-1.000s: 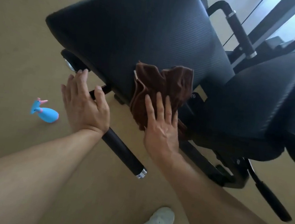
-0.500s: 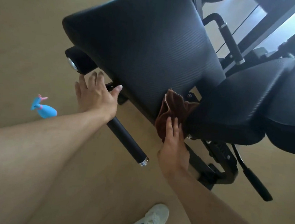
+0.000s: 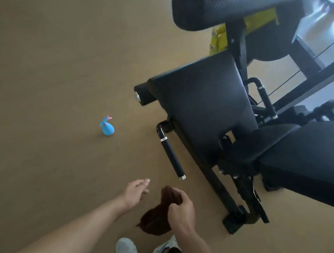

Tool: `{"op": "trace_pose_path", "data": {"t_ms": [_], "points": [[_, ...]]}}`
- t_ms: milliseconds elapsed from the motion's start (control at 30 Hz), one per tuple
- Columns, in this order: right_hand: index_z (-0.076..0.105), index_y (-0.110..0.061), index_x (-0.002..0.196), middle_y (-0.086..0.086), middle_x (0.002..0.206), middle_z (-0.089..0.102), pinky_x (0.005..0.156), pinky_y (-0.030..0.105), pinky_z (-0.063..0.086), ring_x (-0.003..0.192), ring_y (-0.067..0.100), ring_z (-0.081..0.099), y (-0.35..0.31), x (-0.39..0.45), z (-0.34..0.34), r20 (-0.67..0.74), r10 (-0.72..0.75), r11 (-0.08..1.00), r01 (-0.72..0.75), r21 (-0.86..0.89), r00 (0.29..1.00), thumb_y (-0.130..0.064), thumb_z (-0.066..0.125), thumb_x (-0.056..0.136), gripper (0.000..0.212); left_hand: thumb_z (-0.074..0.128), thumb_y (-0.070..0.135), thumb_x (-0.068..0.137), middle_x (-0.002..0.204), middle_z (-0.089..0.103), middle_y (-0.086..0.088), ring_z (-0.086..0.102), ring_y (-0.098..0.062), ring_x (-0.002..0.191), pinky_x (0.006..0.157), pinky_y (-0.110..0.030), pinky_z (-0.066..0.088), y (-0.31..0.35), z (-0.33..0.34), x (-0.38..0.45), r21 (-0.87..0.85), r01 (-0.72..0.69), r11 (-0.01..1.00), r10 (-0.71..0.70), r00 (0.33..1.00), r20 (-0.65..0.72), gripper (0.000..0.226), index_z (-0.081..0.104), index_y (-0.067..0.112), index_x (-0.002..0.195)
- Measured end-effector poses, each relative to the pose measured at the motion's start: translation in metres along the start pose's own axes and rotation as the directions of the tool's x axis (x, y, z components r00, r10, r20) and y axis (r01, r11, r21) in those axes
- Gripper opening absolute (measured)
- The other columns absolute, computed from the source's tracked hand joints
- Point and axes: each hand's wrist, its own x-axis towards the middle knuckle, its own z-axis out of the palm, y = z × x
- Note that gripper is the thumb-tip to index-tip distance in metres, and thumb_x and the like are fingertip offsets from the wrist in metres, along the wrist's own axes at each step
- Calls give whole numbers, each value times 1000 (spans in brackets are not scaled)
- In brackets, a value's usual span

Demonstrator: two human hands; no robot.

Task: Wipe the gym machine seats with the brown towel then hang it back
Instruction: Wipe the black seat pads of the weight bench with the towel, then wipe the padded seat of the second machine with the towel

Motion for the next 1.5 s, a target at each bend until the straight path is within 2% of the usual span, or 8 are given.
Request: {"op": "trace_pose_path", "data": {"t_ms": [133,267,500,633,933,1200,1400,1500], "points": [[72,-25,101,-1,92,76,72,20,56,80,6,72,-12,-61,26,136,-60,991,42,129,989,5,54,90,37,43,37,103,115,68,-13,63,-21,91,62,-21,48,-8,2,-72,-361,85,929,-105,994,-38,36,63,13,122],[72,-22,109,4,99,77,91,46,58,94,23,74,-22,-88,40,311,-72,996,50,78,948,-5,59,93,27,59,45,93,106,75,-4,71,-19,96,84,-32,57,-36,2,-121,-476,6,880,-85,986,-145,37,68,18,117],[76,-30,107,4,101,78,86,42,60,98,26,72,-25,-132,61,587,-64,947,235,-220,807,-10,63,85,32,57,50,94,75,76,5,71,-10,69,61,-22,51,-85,10,-211,-710,-101,697,-112,963,-246,33,69,19,100],[77,-22,106,11,101,77,71,38,60,92,28,73,-5,-181,80,681,45,898,269,-348,731,-23,65,88,21,58,34,97,99,77,-8,71,-21,90,81,-31,54,-125,28,-268,-857,-269,440,-264,873,-409,28,73,11,103],[73,-14,107,6,100,75,68,25,59,81,12,72,97,-300,156,871,173,555,685,-472,459,-30,75,89,24,49,35,101,107,69,-11,65,-27,103,96,-39,51,-271,58,-394,-870,-489,62,-628,659,-415,31,69,12,99],[48,-36,142,-10,131,57,98,32,49,117,13,59,253,-439,254,893,414,-57,984,-168,177,-65,90,43,111,54,53,89,97,77,-12,73,-31,92,90,-49,57,-489,105,-492,-769,-639,-8,-787,478,-389,45,75,14,98],[48,-44,133,-12,103,74,68,28,60,79,3,70,363,-534,305,818,554,-226,974,-27,151,-40,88,66,79,65,26,92,118,67,-18,66,-35,106,94,-50,55,-599,110,-587,-592,-776,-219,-863,437,-254,39,59,3,124],[37,-51,139,-11,115,67,86,37,57,103,15,69,400,-568,327,883,463,-272,961,57,79,-40,66,81,66,63,19,94,135,56,-16,59,-39,116,97,-54,52,-630,98,-626,-495,-816,-297,-875,440,-202,61,37,10,148]]}}
